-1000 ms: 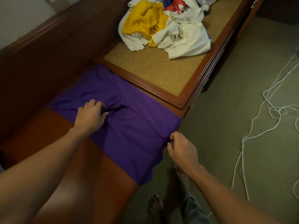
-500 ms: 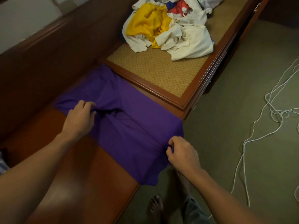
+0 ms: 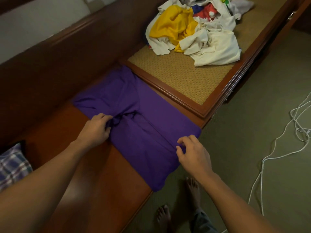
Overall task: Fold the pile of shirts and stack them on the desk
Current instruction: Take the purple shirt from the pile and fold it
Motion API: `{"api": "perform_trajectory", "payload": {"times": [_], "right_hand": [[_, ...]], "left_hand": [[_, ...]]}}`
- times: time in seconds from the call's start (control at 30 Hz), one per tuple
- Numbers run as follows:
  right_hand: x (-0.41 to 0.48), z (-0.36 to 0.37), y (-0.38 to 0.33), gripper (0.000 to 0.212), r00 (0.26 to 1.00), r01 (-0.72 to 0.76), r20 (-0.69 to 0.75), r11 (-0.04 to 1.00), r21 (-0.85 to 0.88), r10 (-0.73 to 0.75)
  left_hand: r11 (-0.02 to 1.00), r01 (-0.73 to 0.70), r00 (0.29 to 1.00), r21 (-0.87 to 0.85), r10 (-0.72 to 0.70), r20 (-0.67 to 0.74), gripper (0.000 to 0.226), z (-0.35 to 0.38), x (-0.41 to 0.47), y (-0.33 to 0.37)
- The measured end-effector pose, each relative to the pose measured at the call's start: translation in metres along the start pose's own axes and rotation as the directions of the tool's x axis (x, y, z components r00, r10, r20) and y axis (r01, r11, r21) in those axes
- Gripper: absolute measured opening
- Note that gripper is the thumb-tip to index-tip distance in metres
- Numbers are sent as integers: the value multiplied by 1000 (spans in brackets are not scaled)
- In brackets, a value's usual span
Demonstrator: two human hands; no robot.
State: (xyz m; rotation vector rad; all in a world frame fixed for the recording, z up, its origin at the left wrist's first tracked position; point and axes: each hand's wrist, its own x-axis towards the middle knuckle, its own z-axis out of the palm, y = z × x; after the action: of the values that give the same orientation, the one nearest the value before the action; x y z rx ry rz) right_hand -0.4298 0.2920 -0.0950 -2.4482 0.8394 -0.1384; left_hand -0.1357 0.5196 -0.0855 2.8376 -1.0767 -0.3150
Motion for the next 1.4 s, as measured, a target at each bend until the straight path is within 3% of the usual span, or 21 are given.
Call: {"api": "perform_trajectory", "payload": {"times": [0.07, 0.13, 0.23, 0.37, 0.43, 0.57, 0.63, 0.73, 0.8, 0.9, 0.97, 1.1, 1.27, 1.33, 1.4], "right_hand": [[14, -1, -8, 24, 996, 63, 56, 998, -6, -63], [29, -1, -21, 27, 988, 119, 98, 993, 2, -119], [51, 1, -45, 26, 973, 212, 92, 977, 25, -214], [80, 13, -88, 28, 930, 343, 126, 938, 44, -346], [96, 25, -111, 30, 899, 413, 143, 910, 35, -414], [129, 57, -154, 39, 824, 553, 195, 830, -73, -532], [144, 75, -169, 40, 791, 606, 225, 779, -161, -569], [162, 95, -178, 14, 761, 648, 206, 720, -247, -615], [171, 98, -175, 5, 746, 665, 125, 717, -210, -655], [177, 89, -171, 14, 754, 654, -57, 756, -31, -654], [178, 82, -170, 17, 752, 657, -95, 753, 35, -652], [188, 80, -158, 18, 724, 673, 118, 734, 91, -679], [249, 71, -145, 23, 837, 546, 21, 837, 30, -547], [278, 74, -143, 34, 827, 558, 139, 825, -85, -545], [293, 80, -142, 35, 750, 644, 295, 755, -121, -592]], "left_hand": [[999, 5, 1000, -53, -6, -19, 40, 0, -5, -4], [984, 45, 990, -175, -68, -124, 31, 0, -10, -6], [885, 225, 918, -407, -332, -215, 21, -6, -15, -9], [711, 372, 797, -597, -574, -187, 18, -17, -12, -21], [643, 400, 761, -653, -630, -154, 17, -21, -2, -30], [414, 440, 691, -797, -722, 6, 9, -24, 32, -51], [377, 475, 663, -795, -747, 41, 11, -19, 51, -61], [405, 530, 665, -745, -744, 69, 25, -16, 78, -64], [519, 551, 711, -653, -702, 42, 41, -17, 91, -60], [617, 544, 755, -569, -656, 10, 17, -19, 102, -54], [620, 550, 737, -559, -676, -25, 11, -18, 103, -56], [573, 509, 683, -643, -723, -104, 6, -17, 92, -71], [559, 555, 587, -617, -788, -186, 28, -5, 72, -102], [567, 547, 615, -616, -771, -164, 35, -6, 72, -102], [611, 531, 673, -586, -725, -147, 42, -8, 77, -99]]}}
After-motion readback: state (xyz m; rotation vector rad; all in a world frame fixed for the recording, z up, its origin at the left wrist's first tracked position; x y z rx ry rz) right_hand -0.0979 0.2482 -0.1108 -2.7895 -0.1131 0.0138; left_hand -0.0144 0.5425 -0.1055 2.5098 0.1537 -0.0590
